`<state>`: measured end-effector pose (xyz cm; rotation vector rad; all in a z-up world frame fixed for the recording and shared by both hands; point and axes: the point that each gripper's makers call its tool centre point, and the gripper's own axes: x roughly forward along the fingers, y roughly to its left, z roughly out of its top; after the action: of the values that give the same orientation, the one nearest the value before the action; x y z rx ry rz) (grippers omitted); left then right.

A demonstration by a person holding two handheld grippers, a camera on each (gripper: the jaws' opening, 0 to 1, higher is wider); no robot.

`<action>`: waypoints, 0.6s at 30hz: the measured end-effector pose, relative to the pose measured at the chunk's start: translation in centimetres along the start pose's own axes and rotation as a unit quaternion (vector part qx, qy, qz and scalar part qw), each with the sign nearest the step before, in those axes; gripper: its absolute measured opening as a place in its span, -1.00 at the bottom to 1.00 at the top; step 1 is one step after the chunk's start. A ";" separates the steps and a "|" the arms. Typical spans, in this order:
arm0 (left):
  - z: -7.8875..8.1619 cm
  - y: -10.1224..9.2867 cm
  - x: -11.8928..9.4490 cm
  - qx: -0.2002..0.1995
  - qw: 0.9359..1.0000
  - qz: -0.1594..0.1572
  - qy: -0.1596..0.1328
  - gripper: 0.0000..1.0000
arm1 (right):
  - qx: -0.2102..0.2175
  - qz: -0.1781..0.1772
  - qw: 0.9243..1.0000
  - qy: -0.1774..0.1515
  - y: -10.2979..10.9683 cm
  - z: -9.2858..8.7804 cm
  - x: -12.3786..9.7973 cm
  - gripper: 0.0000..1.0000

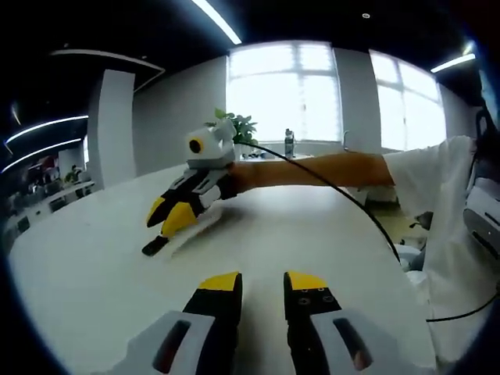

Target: Snap the two parts of the plastic buckle together until the buckle closes and remains connected.

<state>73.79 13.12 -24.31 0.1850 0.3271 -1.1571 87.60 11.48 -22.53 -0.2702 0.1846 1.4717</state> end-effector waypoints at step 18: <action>2.2 2.4 -0.6 -0.044 0.996 0.066 -0.037 -0.31 | -0.017 -0.133 0.991 -0.017 2.6 1.8 -1.7 -0.22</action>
<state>76.08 13.92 -22.07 0.0841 0.2953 -1.0138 84.73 10.59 -20.46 -0.2856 0.0930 1.2142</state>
